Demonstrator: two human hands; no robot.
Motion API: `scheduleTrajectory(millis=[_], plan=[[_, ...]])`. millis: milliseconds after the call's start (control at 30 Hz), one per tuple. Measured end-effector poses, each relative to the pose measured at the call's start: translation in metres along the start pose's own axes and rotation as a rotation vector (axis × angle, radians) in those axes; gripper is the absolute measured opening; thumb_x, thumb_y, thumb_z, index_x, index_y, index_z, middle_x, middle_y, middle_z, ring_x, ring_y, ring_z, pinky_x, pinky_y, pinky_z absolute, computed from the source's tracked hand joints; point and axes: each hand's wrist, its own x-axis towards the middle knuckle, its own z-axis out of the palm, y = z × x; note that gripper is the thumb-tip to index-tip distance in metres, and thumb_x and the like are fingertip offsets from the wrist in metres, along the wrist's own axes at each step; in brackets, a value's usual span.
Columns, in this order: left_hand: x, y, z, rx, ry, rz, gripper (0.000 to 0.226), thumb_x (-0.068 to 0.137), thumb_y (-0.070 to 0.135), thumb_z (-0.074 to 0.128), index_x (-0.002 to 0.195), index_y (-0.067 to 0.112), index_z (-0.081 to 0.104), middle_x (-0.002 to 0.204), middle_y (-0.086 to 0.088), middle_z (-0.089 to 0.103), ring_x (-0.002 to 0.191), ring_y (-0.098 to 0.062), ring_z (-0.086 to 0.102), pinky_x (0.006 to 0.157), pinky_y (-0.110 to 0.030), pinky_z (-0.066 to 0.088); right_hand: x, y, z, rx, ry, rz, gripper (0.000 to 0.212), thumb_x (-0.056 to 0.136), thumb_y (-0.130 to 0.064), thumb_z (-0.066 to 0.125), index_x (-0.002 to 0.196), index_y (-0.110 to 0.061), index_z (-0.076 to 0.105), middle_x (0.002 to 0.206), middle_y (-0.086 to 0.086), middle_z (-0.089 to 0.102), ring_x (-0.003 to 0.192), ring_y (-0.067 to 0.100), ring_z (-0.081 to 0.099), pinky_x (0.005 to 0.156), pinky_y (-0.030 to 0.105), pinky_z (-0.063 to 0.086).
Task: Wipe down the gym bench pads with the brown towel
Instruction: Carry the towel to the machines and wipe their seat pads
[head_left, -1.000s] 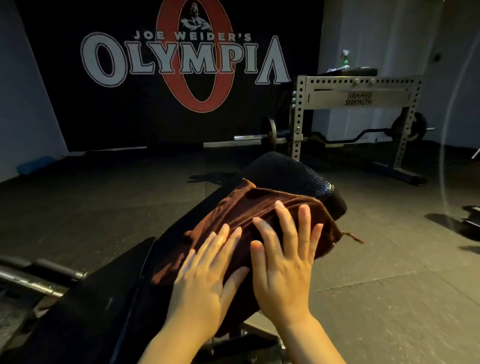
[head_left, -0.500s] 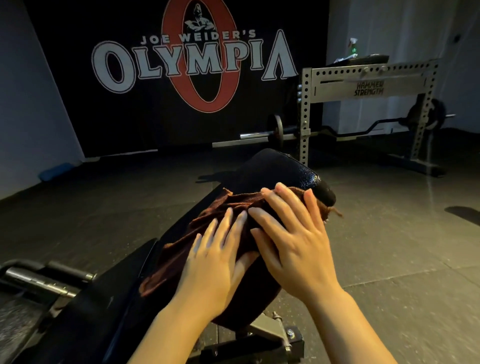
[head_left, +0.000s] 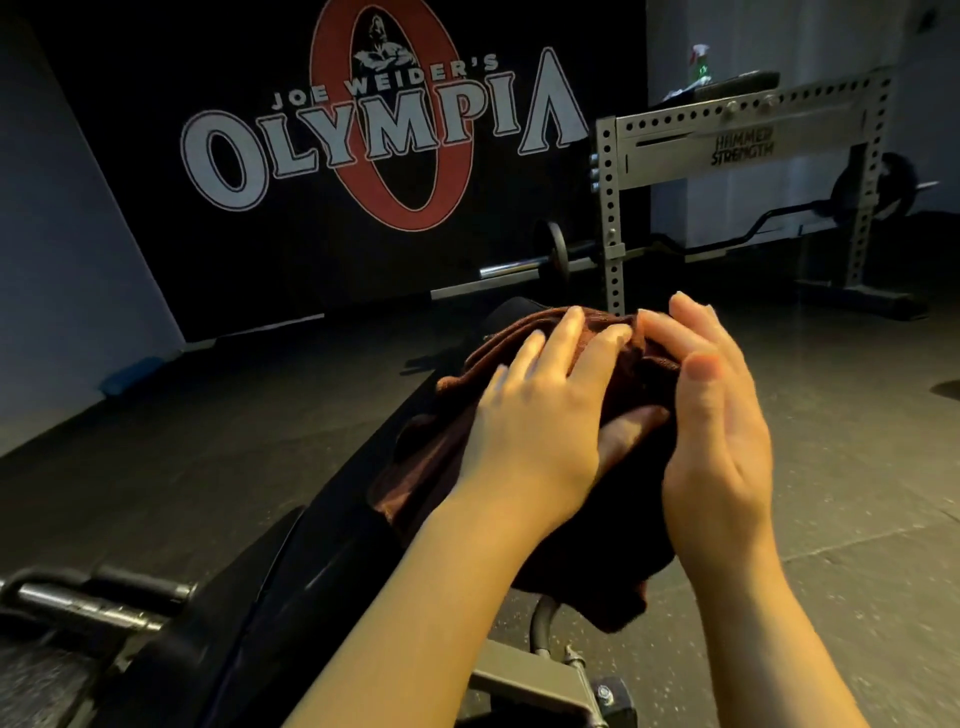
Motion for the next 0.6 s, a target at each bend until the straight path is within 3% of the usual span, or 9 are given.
scheduleTrajectory(millis=[100,233,300,400,467,600], plan=[[-0.006,-0.005,0.001,-0.011,0.008,0.005,0.070,0.098,0.051,0.045,0.156,0.037,0.010,0.166,0.010,0.002,0.152,-0.016,0.005,0.120,-0.044,0.021,0.000,-0.002,0.002,-0.126,-0.025,-0.017,0.032,0.098,-0.043,0.035,0.123,-0.041,0.055,0.149,-0.008,0.044,0.145,0.005,0.027,0.120,0.050,0.020],[-0.021,-0.018,0.004,-0.099,0.020,-0.018,0.085,0.095,0.040,0.060,0.156,0.038,0.001,0.165,0.016,0.000,0.151,-0.008,0.003,0.123,-0.042,0.021,-0.009,0.000,0.014,-0.179,-0.116,-0.094,0.038,0.098,-0.034,0.043,0.133,-0.028,0.055,0.141,-0.010,0.052,0.137,0.007,0.041,0.114,0.054,0.031],[-0.036,-0.028,0.008,-0.133,0.026,-0.075,0.090,0.092,0.046,0.061,0.155,0.041,-0.003,0.164,0.018,0.001,0.151,-0.007,0.004,0.123,-0.042,0.022,-0.012,0.000,0.017,-0.225,-0.115,-0.116,0.037,0.098,-0.035,0.043,0.132,-0.027,0.055,0.140,-0.012,0.050,0.135,0.005,0.041,0.112,0.053,0.034],[-0.064,-0.045,0.013,-0.107,-0.005,-0.180,0.093,0.083,0.068,0.049,0.153,0.045,-0.008,0.163,0.021,-0.003,0.149,-0.005,0.004,0.123,-0.039,0.017,-0.016,-0.002,0.022,-0.364,-0.095,-0.154,0.038,0.099,-0.038,0.042,0.129,-0.020,0.058,0.142,-0.002,0.048,0.139,0.015,0.038,0.119,0.054,0.021],[-0.081,-0.056,0.016,-0.070,-0.022,-0.206,0.096,0.076,0.078,0.039,0.150,0.047,-0.013,0.163,0.022,-0.008,0.149,-0.002,-0.003,0.121,-0.033,0.004,-0.021,-0.003,0.030,-0.502,-0.062,-0.205,0.037,0.099,-0.037,0.044,0.123,-0.014,0.061,0.144,0.008,0.046,0.142,0.025,0.033,0.123,0.047,0.007],[-0.099,-0.072,0.020,-0.050,0.001,-0.184,0.090,0.076,0.079,0.024,0.150,0.046,-0.014,0.164,0.018,-0.010,0.144,0.001,-0.014,0.109,-0.025,-0.008,-0.037,-0.004,0.049,-0.682,0.030,-0.328,0.031,0.101,-0.028,0.044,0.109,-0.010,0.068,0.138,0.014,0.053,0.145,0.038,0.024,0.122,0.047,0.004]])
